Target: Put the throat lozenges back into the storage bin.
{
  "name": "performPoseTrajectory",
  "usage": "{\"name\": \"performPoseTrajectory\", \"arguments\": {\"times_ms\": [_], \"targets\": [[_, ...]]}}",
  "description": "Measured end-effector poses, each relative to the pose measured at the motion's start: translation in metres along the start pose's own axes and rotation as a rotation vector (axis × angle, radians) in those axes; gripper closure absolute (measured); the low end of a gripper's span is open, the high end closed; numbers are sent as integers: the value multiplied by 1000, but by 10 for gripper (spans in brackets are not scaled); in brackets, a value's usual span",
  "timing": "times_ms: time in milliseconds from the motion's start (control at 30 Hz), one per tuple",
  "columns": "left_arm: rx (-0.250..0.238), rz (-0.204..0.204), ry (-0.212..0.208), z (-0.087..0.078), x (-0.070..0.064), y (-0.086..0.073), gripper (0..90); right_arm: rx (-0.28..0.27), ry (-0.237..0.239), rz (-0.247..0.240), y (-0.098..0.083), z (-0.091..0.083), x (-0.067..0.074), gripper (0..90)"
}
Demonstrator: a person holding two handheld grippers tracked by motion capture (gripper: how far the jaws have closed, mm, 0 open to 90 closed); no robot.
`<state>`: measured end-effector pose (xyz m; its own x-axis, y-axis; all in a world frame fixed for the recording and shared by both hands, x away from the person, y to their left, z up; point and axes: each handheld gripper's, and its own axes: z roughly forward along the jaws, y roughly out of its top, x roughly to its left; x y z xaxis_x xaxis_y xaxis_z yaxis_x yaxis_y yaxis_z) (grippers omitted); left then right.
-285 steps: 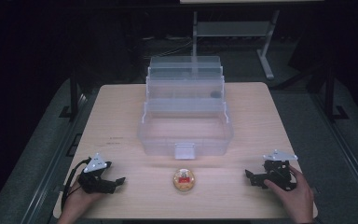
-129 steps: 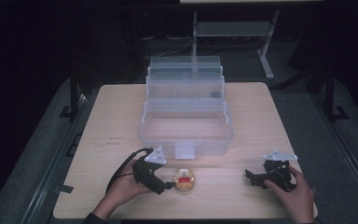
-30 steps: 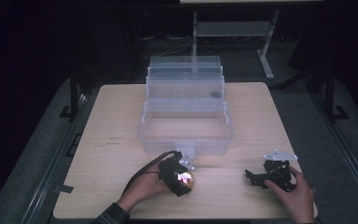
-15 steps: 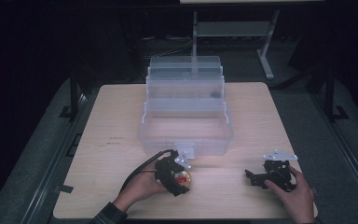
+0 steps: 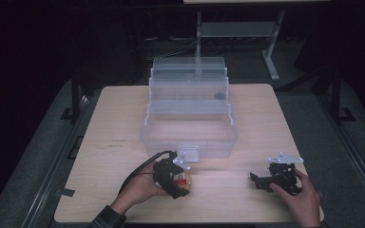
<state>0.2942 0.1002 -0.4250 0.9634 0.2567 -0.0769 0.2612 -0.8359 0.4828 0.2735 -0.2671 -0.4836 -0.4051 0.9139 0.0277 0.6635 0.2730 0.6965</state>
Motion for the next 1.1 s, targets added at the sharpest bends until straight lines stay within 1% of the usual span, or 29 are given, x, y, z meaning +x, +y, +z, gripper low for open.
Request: {"name": "performPoseTrajectory", "arguments": {"times_ms": [67,700,733,833,933,1100], "targets": [[-3,2,5,-3,1,-1,196,0,0,0,0,0,0,0],[-24,-22,21,-25,7,-5,196,0,0,1,0,0,0,0],[-18,-17,22,-27,7,-5,196,0,0,0,0,0,0,0],[-27,-26,22,-30,7,-5,196,0,0,0,0,0,0,0],[-22,-19,25,-34,8,-5,196,0,0,0,0,0,0,0],[-29,-20,33,-41,10,-3,196,0,0,0,0,0,0,0]]}}
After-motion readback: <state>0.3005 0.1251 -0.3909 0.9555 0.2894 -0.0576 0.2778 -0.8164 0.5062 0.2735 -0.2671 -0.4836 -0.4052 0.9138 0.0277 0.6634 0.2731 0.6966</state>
